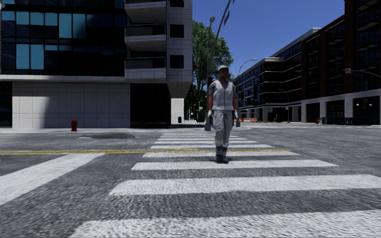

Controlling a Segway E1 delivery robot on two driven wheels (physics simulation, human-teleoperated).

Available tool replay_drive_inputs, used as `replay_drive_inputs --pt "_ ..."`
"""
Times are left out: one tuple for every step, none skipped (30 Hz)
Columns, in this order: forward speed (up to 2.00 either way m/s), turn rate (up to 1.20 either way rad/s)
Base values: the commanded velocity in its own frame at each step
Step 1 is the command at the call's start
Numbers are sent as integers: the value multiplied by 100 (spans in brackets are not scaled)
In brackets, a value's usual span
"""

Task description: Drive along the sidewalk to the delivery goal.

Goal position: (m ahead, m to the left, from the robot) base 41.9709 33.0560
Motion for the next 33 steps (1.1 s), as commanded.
replay_drive_inputs --pt "200 30" --pt "200 34" --pt "200 35" --pt "200 35" --pt "200 35" --pt "200 35" --pt "200 35" --pt "200 35" --pt "200 35" --pt "200 28" --pt "200 0" --pt "200 0" --pt "200 0" --pt "200 0" --pt "200 0" --pt "200 0" --pt "200 0" --pt "200 0" --pt "200 0" --pt "200 0" --pt "200 0" --pt "200 0" --pt "200 0" --pt "200 0" --pt "200 0" --pt "200 0" --pt "200 0" --pt "200 0" --pt "200 0" --pt "200 0" --pt "200 0" --pt "200 0" --pt "200 0"
